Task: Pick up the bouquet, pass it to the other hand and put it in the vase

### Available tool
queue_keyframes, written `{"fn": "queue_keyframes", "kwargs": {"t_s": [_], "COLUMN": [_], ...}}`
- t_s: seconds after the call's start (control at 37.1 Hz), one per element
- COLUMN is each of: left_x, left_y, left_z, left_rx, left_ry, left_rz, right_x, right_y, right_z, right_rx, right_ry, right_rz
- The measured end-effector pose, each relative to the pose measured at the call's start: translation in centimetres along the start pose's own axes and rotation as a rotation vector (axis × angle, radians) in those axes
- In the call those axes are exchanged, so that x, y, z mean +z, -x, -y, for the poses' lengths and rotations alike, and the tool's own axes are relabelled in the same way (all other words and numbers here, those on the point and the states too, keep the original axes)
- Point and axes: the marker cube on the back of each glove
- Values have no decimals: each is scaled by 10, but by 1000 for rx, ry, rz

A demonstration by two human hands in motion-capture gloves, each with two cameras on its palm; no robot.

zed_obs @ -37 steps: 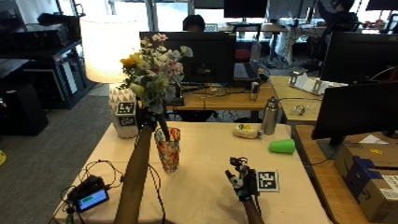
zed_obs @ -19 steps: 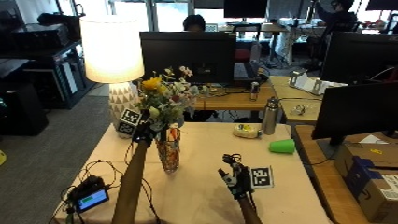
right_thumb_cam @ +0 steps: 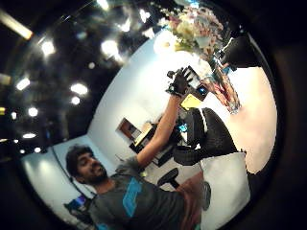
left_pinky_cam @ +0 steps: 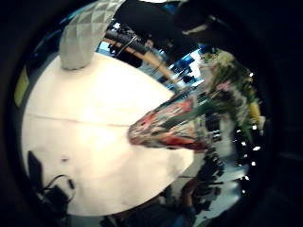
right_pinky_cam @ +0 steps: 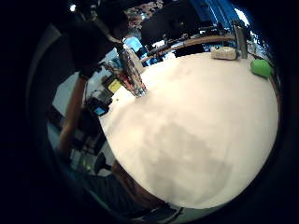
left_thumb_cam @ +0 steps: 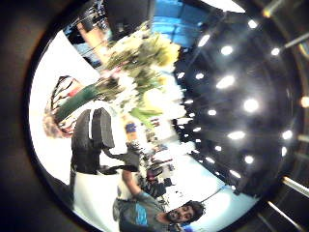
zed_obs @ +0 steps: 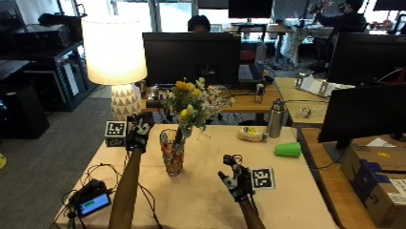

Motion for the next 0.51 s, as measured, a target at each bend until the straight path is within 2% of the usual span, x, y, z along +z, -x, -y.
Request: {"fn": "queue_keyframes", "kwargs": {"t_s": [0.05, 0.13, 0.3, 0.4, 0.51], "left_x": [0, 2, 7, 6, 5], "left_y": [0, 6, -1, -1, -3], "left_z": [1, 5, -7, -11, -16], "left_rx": [-1, 50, 106, 126, 115], "left_ry": [-19, -51, -91, -119, -125], "left_rz": [-25, 3, -46, -82, -80], "right_x": [-1, -2, 8, 1, 0], "right_y": [-7, -19, 3, -9, -10], "right_z": [0, 0, -1, 1, 0], "right_rx": [-4, -2, -6, -40, -5], "right_ry": [-1, 0, 12, 4, 2], "right_rz": [-35, -121, 30, -163, -180]}}
